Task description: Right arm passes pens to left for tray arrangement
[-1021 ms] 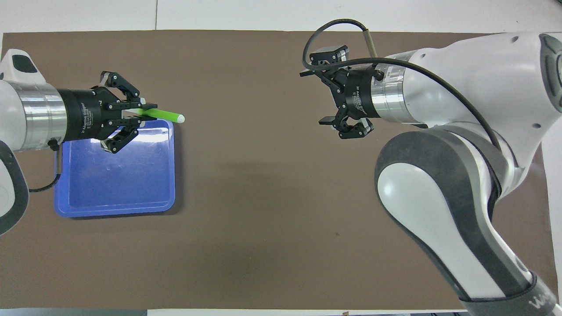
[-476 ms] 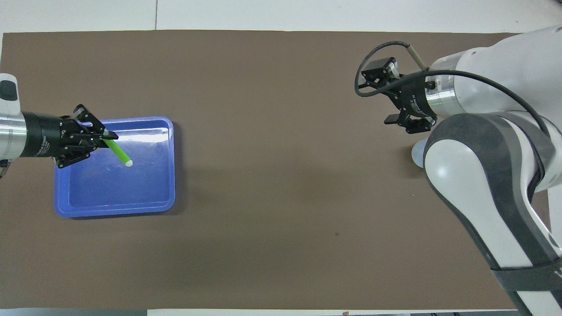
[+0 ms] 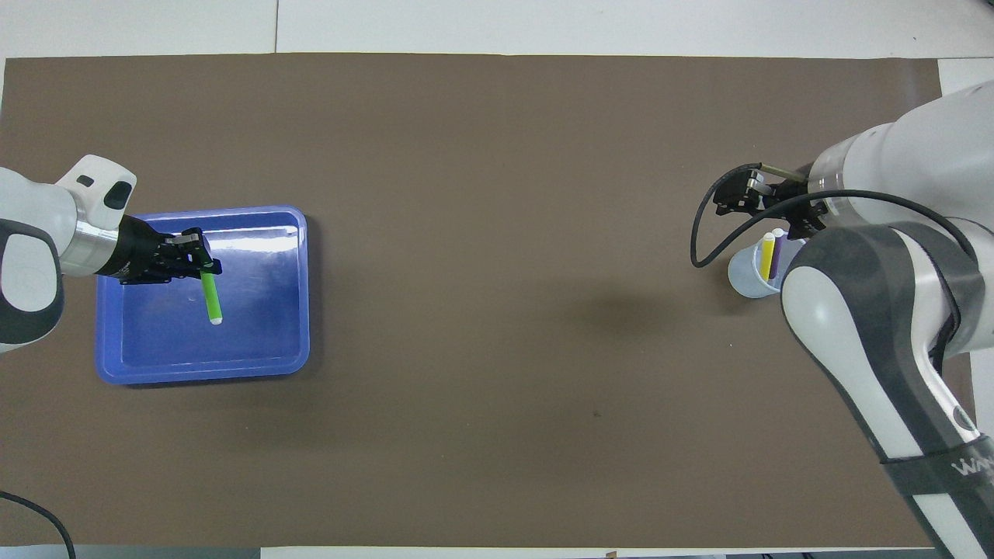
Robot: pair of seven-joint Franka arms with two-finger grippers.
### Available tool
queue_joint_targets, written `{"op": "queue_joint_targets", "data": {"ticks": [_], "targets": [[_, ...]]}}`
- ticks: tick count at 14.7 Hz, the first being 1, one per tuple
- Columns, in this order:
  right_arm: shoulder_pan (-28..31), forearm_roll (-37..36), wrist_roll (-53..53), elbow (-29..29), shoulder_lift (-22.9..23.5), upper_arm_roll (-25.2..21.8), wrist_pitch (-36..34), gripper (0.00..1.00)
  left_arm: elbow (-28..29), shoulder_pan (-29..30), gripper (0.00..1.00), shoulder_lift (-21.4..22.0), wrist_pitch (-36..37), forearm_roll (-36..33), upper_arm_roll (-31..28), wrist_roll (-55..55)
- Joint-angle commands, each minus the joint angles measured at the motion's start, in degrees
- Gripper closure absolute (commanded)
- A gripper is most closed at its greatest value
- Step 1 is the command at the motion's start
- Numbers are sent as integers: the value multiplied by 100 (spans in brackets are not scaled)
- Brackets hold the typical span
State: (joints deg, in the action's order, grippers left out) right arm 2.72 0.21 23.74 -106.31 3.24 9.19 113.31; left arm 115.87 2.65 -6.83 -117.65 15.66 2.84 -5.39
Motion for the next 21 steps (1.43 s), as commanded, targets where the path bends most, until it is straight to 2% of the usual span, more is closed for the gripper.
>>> {"op": "queue_joint_targets", "data": {"ticks": [1,4,8,11,12,14,15,16,17,18,21], "targets": [[71,-372,-564,-250,-69,-67,16,0,-73,-185,100,-388,-372,-334,24,240],[62,-767,-346,-224,176,-67,25,0,-152,-247,100,-687,-495,-607,32,539],[18,-1707,875,-136,493,-49,16,6,-178,-265,100,-820,-628,-616,32,592],[-8,-1788,1307,135,739,-58,-72,9,-170,-256,100,-829,-636,-616,32,592],[-8,-1788,1587,250,888,-58,-81,12,-161,-265,100,-829,-645,-608,32,601],[-34,-1867,2062,399,1099,-40,-168,12,-143,-256,100,-820,-636,-608,32,592],[-113,-1937,2334,670,1292,-23,-386,11,-135,-256,100,-820,-628,-608,32,592],[-227,-1964,2728,960,1511,-14,-649,8,-126,-256,71,-820,-645,-608,32,592],[-367,-1964,3098,1224,1687,-5,-922,6,-126,-256,20,-820,-645,-608,32,583],[-438,-1999,3293,1305,1750,-5,-1055,6,-126,-256,0,-820,-645,-608,24,566],[-483,-2429,3400,1235,1724,3,-1433,6,-108,-247,0,-811,-645,-607,32,539]]}}
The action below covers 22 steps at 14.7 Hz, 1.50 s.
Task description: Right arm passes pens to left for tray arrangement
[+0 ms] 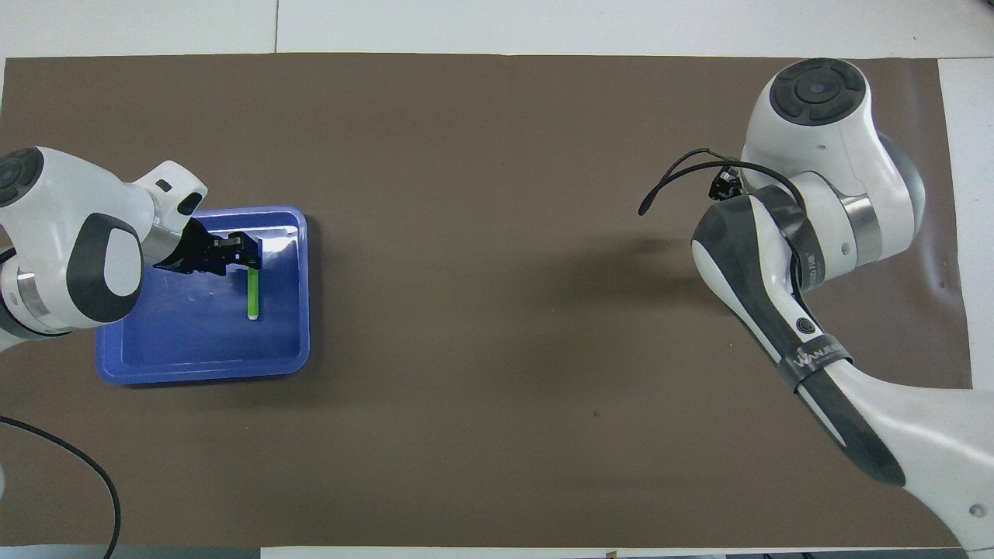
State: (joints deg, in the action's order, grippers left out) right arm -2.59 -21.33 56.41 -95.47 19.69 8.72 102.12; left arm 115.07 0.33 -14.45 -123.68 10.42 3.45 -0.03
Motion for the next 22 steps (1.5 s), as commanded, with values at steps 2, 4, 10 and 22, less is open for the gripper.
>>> {"op": "queue_joint_targets", "data": {"ticks": [2,4,10,22], "targets": [[48,-301,291,82,61,60,-551,0,-29,-15,0,-49,-42,-76,-29,3],[48,-310,327,-41,18,60,-579,0,-29,-15,0,-49,-42,-76,-29,-6],[74,-310,468,-147,9,69,-368,17,-99,2,0,-49,37,-67,-29,-15],[171,-249,529,-165,35,69,-51,52,-1356,11,0,845,2497,65,-11,-1103]]}}
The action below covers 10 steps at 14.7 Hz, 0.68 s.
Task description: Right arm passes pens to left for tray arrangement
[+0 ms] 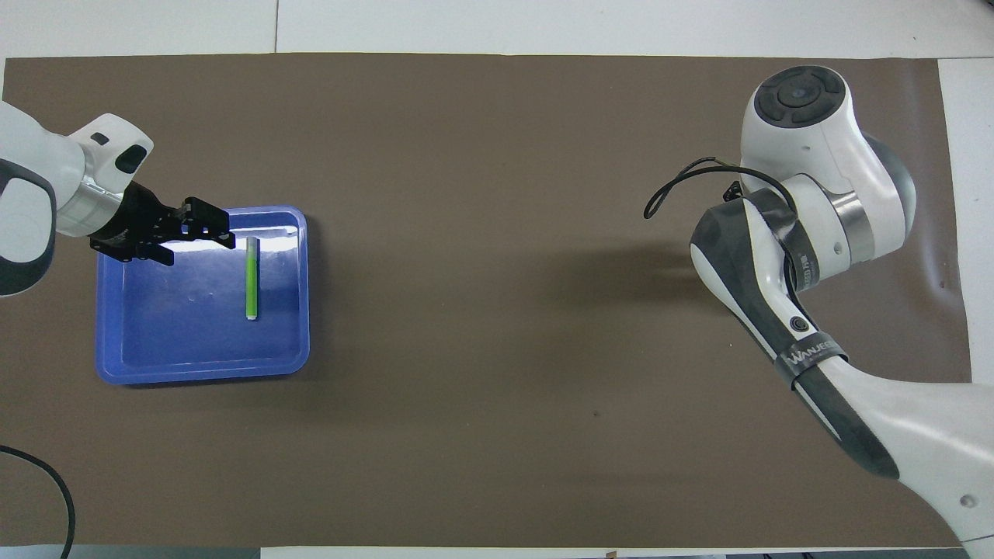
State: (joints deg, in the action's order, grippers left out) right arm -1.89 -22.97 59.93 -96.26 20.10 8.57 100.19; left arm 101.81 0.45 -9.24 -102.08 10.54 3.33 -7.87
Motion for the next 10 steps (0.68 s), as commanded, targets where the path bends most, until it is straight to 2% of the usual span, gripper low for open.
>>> {"op": "queue_joint_targets", "data": {"ticks": [1,5,10], "targets": [[102,-68,186,-86,-6,84,159,52,-21,-10,0,509,417,140,1,-442],[163,-32,239,-86,-6,75,168,52,23,-37,0,1126,848,211,10,-1022],[163,-32,344,-86,-15,75,124,74,67,-37,0,1329,989,317,1,-1155]]}}
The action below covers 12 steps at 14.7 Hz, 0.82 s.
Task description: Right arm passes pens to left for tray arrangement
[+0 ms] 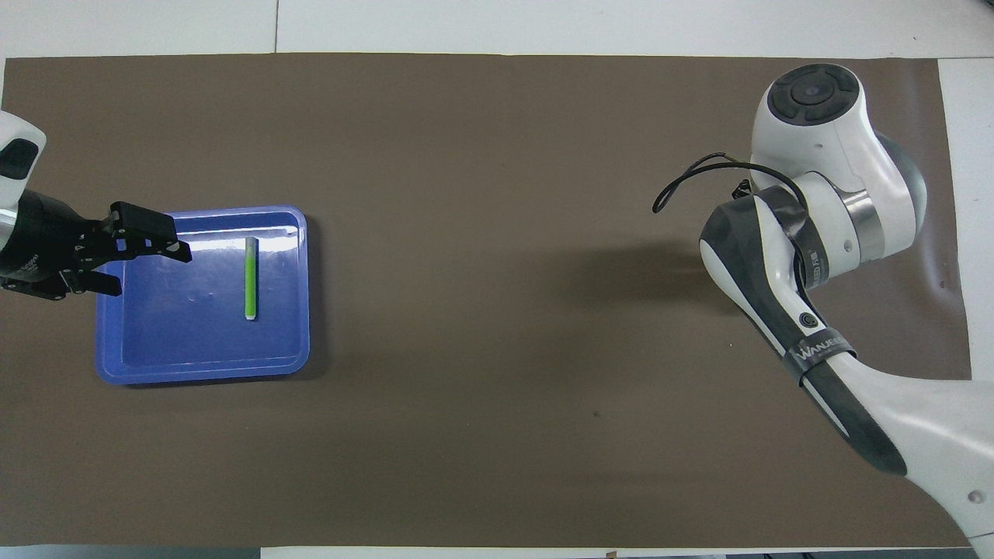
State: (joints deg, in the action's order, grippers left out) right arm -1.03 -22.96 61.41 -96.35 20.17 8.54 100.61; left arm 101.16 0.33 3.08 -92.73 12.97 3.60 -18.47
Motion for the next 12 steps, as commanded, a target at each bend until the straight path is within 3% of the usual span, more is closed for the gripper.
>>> {"op": "queue_joint_targets", "data": {"ticks": [1,9,12], "targets": [[77,-33,196,-76,-21,78,65,75,132,-25,0,96,53,74,-18,-104],[68,90,187,-76,-74,87,-32,77,185,-25,0,105,35,74,-26,-130],[68,99,187,-76,-83,87,-32,97,211,-25,0,123,27,74,-26,-130]]}}
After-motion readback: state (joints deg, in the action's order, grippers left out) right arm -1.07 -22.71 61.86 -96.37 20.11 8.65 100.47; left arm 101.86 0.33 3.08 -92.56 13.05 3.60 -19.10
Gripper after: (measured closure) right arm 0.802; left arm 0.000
